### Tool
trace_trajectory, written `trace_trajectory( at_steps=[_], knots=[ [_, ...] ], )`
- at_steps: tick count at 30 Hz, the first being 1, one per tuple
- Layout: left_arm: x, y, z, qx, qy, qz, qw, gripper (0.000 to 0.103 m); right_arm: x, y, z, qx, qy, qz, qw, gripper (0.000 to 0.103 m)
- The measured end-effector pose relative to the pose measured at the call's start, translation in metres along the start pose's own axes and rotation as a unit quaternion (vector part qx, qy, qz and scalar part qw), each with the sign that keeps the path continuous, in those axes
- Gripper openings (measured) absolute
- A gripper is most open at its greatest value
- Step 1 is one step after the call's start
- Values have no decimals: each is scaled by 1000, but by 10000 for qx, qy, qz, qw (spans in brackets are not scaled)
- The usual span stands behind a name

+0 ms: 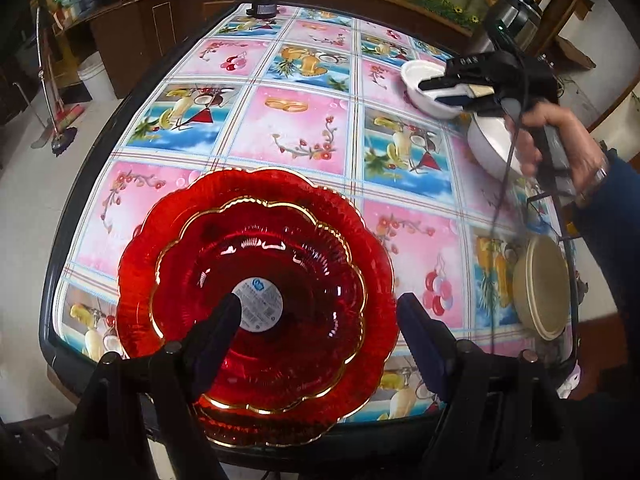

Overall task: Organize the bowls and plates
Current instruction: 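Open the left gripper off the stacked plates while the right gripper grasps a white foam plate, then pass the white foam plate from the right gripper into the left gripper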

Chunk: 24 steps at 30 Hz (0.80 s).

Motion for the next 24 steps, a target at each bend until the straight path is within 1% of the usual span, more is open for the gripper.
trace_trajectory(
  at_steps=[3,4,5,6,7,10,11,12,13,14,16,17,18,19,20,21,22,24],
  knots=[
    [8,3,-6,-93,85,-7,9999,79,-25,-8,14,217,-126,227,9994,41],
    [10,5,-9,-134,127,-3,9998,79,-35,-12,18,285,-163,310,9990,43],
    [12,6,-12,-175,180,3,9997,79,-52,-17,24,364,-231,434,9981,45],
    [14,8,-14,-212,225,6,9995,79,-66,-21,29,411,-297,549,9972,49],
    [15,9,-16,-247,255,12,9994,79,-82,-24,33,441,-361,656,9962,50],
    [20,13,-23,-360,377,35,9986,79,-134,-35,44,593,-510,1021,9917,51],
    [21,13,-25,-383,401,34,9985,79,-157,-44,49,746,-525,1160,9891,51],
    [22,14,-27,-421,425,30,9982,79,-170,-52,52,867,-516,1197,9877,51],
    [24,14,-28,-464,433,25,9980,79,-181,-63,54,983,-502,1124,9875,51],
    [25,15,-29,-508,425,22,9978,79,-187,-76,54,1031,-475,903,9894,51],
    [28,17,-30,-550,401,24,9977,79,-190,-98,48,918,-408,449,9939,51],
    [30,18,-31,-578,389,2,9976,79,-190,-110,38,776,-267,165,9965,51],
    [33,20,-33,-618,386,-22,9973,79,-190,-116,30,666,-133,2,9977,49],
    [35,21,-34,-641,385,-39,9972,79,-191,-120,22,510,-44,-126,9986,39],
    [37,23,-35,-647,389,-42,9971,79,-189,-121,18,381,-25,-157,9991,31],
    [40,26,-36,-644,410,-36,9971,78,-193,-122,12,201,-32,-158,9997,27],
    [43,29,-37,-641,450,-45,9969,78,-194,-122,10,149,0,-185,9997,27],
    [52,34,-41,-578,564,-75,9967,70,-197,-122,6,64,49,-226,9997,27]
  ],
)
Point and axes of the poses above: each gripper's, at about its wrist camera, not at the fingertips, and y roughly the way its jaws point, z to its left, x to its top, the point moved 5 cm from there along y, roughly the way its jaws point, and after that the axes turned 5 degrees about -z, right-handed, at the moved point
